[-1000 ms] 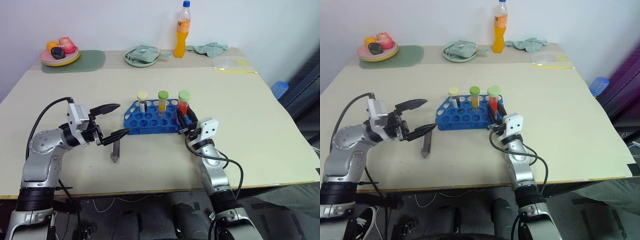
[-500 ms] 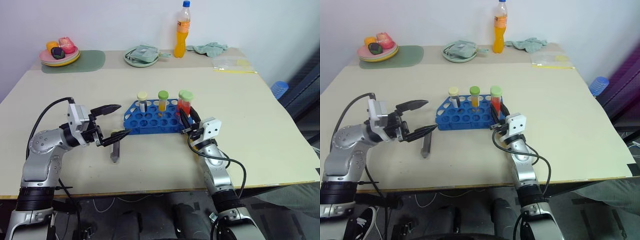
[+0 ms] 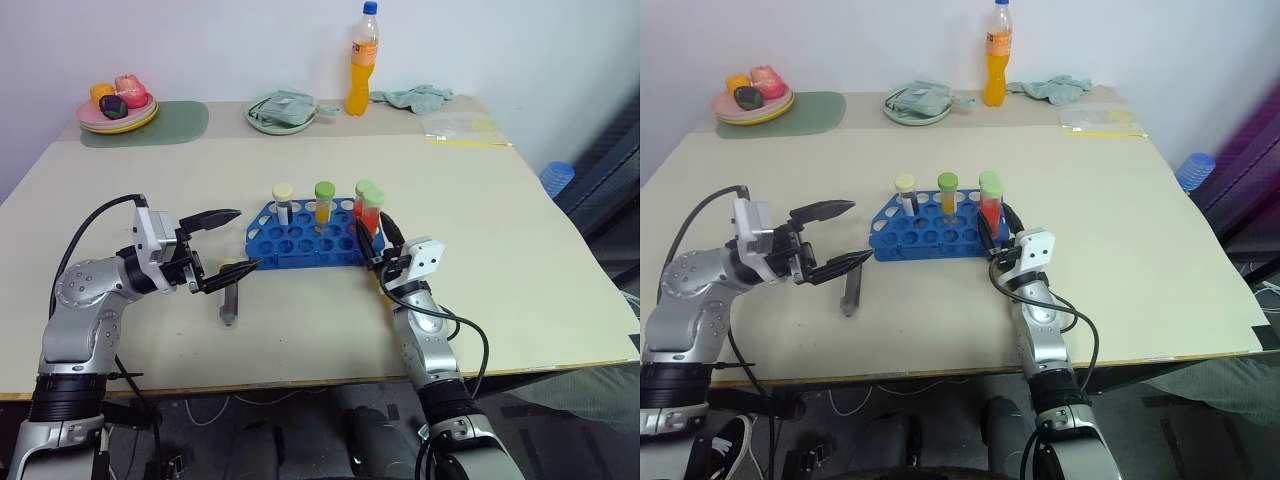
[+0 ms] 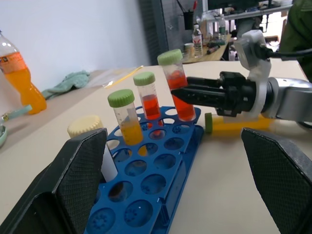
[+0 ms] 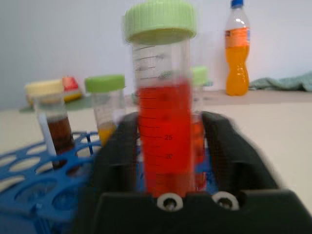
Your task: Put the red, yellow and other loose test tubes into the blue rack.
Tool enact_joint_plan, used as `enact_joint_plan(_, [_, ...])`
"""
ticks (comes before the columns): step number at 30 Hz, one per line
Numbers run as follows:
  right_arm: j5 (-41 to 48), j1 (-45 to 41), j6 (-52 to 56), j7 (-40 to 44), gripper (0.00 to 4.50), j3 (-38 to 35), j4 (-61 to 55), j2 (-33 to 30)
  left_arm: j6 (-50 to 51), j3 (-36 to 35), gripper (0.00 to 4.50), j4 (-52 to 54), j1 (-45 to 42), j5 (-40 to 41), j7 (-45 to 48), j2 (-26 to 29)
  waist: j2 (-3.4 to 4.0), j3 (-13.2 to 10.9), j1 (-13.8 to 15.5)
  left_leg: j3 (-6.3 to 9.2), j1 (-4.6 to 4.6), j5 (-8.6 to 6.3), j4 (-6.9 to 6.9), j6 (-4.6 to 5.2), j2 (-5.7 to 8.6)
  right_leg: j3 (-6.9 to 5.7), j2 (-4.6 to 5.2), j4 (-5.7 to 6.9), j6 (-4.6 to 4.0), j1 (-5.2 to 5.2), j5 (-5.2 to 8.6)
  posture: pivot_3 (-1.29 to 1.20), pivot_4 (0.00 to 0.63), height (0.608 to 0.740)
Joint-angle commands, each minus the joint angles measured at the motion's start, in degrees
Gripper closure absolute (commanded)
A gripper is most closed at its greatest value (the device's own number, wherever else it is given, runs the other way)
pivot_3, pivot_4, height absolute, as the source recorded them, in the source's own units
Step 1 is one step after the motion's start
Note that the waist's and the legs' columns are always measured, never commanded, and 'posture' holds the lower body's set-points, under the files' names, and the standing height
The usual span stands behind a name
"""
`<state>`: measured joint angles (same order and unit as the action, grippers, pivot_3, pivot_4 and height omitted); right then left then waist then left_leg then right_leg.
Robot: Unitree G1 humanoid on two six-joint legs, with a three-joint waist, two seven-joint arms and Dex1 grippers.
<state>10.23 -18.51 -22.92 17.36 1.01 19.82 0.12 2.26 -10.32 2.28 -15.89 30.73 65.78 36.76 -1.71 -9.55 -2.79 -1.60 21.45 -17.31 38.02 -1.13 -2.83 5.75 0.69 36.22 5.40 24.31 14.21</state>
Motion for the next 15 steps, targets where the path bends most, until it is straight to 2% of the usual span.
enact_joint_plan(1, [-0.42, -0.04, 0.67, -0.07, 0.22, -0.57, -2.17, -0.91, -0.80, -1.21, 0.00, 0.73, -0.25, 0.57, -0.33, 0.02, 0.00, 0.00, 0.00, 0.00, 0.00, 0.00, 0.00, 0.00, 0.00, 0.00, 0.00, 0.00, 0.00, 0.00, 0.00, 0.00, 0.150, 0.740])
enact_joint_plan(2, [-0.34, 0.05, 1.18, 0.00, 0.05, -0.67, -2.97, -1.29, -0.89, -1.08, 0.00, 0.72, -0.26, 0.48, -0.38, -0.11, 0.01, 0.00, 0.00, 0.00, 0.00, 0.00, 0.00, 0.00, 0.00, 0.00, 0.00, 0.00, 0.00, 0.00, 0.00, 0.00, 0.150, 0.740])
enact_joint_plan(6, [3.19, 2.58, 6.74, 2.93, 0.05, -0.91, -11.40, -3.84, -1.31, -0.97, 0.00, 0.64, -0.06, 0.29, -0.50, -0.67, 0.03, -0.01, 0.23, 0.00, 0.02, 0.00, 0.00, 0.00, 0.00, 0.00, 0.01, 0.00, 0.00, 0.00, 0.00, 0.00, 0.150, 0.740])
enact_joint_plan(10, [7.20, 6.82, 16.32, 3.67, 0.05, -1.56, -24.92, -7.60, -2.05, -0.82, 0.00, 0.43, 0.45, -0.09, -0.43, -1.17, 0.03, -0.01, 0.24, 0.00, 0.03, 0.00, 0.00, 0.00, 0.02, 0.00, 0.02, 0.00, 0.00, 0.00, 0.00, 0.00, 0.150, 0.740])
enact_joint_plan(13, [13.95, 11.08, 25.53, 8.23, 0.05, -0.85, -37.44, -13.24, 0.42, -0.55, 0.00, 0.70, 0.99, 2.23, 1.12, -1.13, 0.03, -0.02, 0.25, 0.01, 0.03, 0.00, 0.00, 0.00, 0.02, 0.00, 0.01, 0.00, 0.00, 0.01, 0.00, 0.00, 0.150, 0.740])
enact_joint_plan(15, [19.20, 13.27, 33.65, 8.21, 0.05, -3.07, -45.39, -18.22, -1.45, -0.17, 0.00, -0.15, 0.80, 1.07, 0.78, -2.19, 0.03, -0.02, 0.27, 0.01, 0.03, 0.00, 0.01, 0.00, 0.02, 0.00, 0.01, -0.01, 0.00, 0.00, 0.00, 0.00, 0.150, 0.740])
